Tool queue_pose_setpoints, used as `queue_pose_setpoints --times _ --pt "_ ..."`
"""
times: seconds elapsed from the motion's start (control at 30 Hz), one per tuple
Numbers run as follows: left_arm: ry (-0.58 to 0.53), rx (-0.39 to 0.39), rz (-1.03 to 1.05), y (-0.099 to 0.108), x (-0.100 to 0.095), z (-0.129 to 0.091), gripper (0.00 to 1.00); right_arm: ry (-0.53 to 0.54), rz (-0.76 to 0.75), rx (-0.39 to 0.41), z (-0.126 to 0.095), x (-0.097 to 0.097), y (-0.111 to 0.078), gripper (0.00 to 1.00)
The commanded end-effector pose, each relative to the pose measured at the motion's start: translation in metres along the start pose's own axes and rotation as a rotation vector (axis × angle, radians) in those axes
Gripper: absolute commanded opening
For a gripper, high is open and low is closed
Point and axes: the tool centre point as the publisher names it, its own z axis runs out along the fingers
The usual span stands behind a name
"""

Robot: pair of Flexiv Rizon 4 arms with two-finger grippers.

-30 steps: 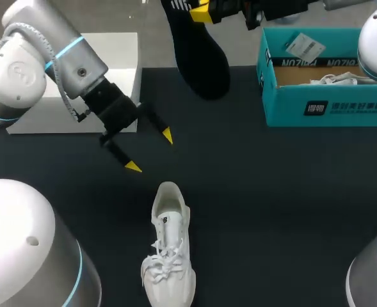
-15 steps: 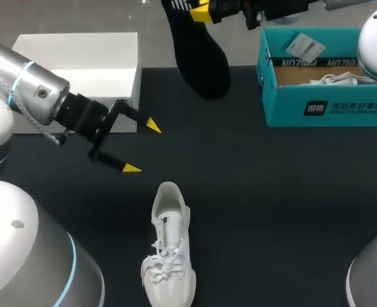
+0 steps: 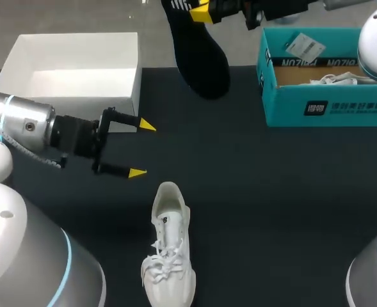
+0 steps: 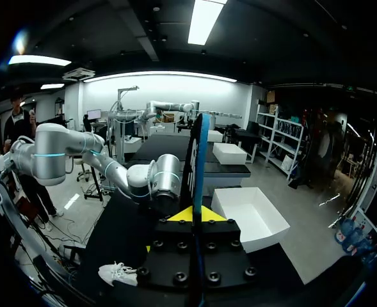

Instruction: Take the shoe out of the shoebox, open the shoe tongue, remove and reinsert the insole, then place the shoe into the shoebox

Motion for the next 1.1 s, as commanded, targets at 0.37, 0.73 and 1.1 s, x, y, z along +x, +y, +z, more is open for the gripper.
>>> queue_pose_setpoints --times 0.37,0.73,1.1 --pt "-0.134 0.125 0.488 -0.002 -0.032 0.002 1.0 0.0 0.001 0.001 0.002 -0.001 0.0 0.0" --pt "-0.168 0.146 0.621 -0.023 -0.064 0.014 1.0 0.0 0.001 0.001 0.002 -0.001 0.0 0.0" --pt "-0.226 0.13 0.683 -0.028 -0.074 0.026 1.0 0.0 0.001 0.001 0.002 -0.001 0.0 0.0"
